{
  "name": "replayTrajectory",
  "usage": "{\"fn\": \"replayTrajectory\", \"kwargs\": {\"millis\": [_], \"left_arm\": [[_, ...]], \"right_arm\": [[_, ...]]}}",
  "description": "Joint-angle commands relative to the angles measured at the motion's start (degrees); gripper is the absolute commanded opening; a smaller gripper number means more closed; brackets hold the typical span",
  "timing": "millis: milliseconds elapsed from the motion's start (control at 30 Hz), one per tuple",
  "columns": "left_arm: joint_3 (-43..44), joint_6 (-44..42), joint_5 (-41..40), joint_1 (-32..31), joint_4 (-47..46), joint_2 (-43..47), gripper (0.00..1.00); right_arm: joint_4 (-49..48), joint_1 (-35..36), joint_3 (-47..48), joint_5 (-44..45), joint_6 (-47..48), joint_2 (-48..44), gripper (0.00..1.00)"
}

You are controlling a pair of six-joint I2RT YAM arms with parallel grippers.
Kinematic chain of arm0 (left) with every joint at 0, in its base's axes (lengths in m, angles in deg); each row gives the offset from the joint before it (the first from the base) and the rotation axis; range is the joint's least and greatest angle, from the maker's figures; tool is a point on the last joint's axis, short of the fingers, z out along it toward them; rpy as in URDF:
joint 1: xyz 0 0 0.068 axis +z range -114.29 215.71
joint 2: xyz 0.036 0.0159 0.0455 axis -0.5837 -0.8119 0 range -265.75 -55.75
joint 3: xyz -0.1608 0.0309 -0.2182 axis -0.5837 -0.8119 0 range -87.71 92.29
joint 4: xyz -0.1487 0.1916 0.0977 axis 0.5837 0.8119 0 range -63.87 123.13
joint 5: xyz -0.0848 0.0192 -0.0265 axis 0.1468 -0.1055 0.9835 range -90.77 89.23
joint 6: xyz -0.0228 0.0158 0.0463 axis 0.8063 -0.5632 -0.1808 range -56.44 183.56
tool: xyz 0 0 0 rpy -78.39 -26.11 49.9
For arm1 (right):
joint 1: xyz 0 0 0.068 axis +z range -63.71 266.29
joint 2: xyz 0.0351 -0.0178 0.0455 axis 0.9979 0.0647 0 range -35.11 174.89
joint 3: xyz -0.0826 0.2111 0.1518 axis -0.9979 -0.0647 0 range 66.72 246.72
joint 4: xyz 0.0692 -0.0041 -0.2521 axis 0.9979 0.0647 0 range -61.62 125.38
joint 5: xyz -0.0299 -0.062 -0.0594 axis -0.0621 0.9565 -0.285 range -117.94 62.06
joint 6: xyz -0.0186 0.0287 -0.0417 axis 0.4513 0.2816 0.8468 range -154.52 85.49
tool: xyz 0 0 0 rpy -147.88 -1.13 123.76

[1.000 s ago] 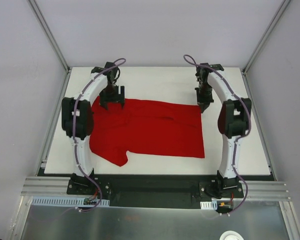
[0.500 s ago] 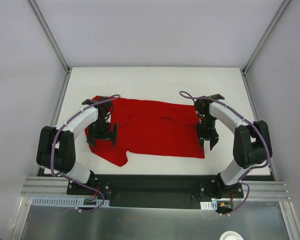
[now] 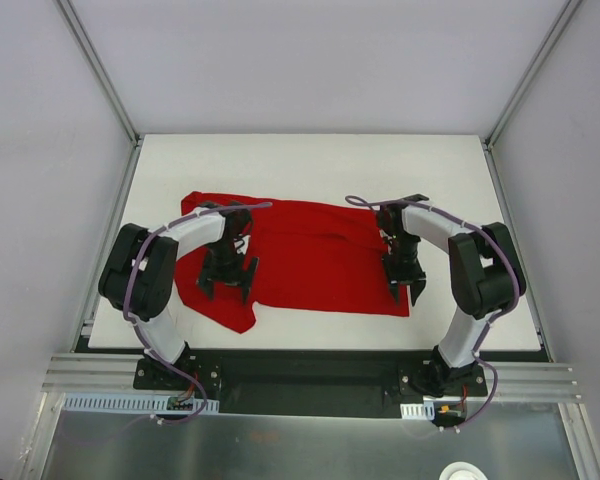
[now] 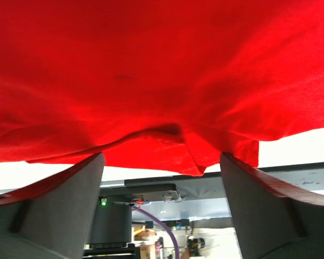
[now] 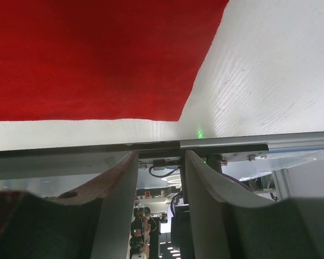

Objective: Fold and stack the t-shirts
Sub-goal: Grap the side of the flattened tshirt closest away from the robot with both arms

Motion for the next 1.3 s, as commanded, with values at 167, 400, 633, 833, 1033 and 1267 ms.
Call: {"fn": "replayTrajectory", "kwargs": {"millis": [167, 400, 633, 833, 1033, 1267], "left_arm": [[1.5, -1.5, 1.4, -1.0, 1.3, -1.5, 0.50], [2.0, -0.8, -1.4, -0.9, 2.6, -2.0, 0.00], [3.4, -0.5, -1.0, -1.0, 4.3, -1.0, 0.11], [7.8, -0.7, -2.0, -1.0, 6.5, -0.6, 0.42], [8.1, -1.6, -1.1, -1.2, 6.8, -3.4, 0.46], [6.8, -1.2, -0.9, -2.6, 6.3, -4.8, 0.44]], "right_arm": [[0.5, 0.5, 0.1, -0.6, -0.9, 0.1, 0.43], [1.1, 0.7, 1.2, -0.5, -0.8, 2.0, 0.44], [2.4, 0.7, -0.8, -1.5, -0.8, 1.3, 0.48], [3.1, 0.7, 0.0, -1.4, -0.8, -0.1, 0.47], [2.3, 0.7, -0.5, -1.4, 0.5, 0.5, 0.47], [2.3, 0.7, -0.9, -1.4, 0.9, 0.5, 0.47]]}}
